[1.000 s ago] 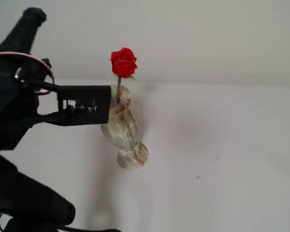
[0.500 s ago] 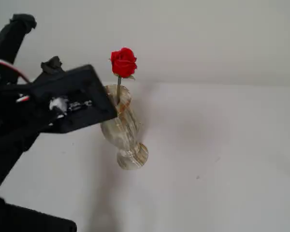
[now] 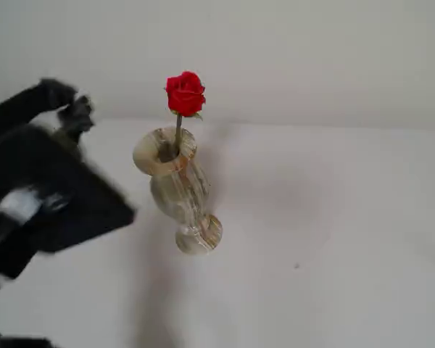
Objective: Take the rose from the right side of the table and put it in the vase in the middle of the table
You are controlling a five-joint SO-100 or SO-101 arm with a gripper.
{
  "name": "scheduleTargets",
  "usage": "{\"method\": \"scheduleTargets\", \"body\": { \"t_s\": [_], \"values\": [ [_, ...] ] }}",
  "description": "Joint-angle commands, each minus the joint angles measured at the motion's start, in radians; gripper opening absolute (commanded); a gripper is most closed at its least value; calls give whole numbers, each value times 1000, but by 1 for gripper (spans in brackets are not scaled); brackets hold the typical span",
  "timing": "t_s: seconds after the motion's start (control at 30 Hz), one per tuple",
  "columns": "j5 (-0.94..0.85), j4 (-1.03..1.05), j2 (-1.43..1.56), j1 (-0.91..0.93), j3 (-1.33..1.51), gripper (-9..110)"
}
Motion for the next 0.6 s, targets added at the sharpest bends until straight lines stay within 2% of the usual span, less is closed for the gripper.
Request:
{"method": "scheduleTargets", "body": {
  "t_s": [0.0, 0.17, 0.23, 0.37, 0.57],
  "values": [
    [-14, 26, 222, -34, 290, 0],
    [-2, 18, 376, -41, 522, 0],
    [6, -61, 508, -40, 746, 0],
    [-25, -356, 865, -38, 1347, 0],
    [-28, -526, 1149, -6, 1870, 0]
  ]
}}
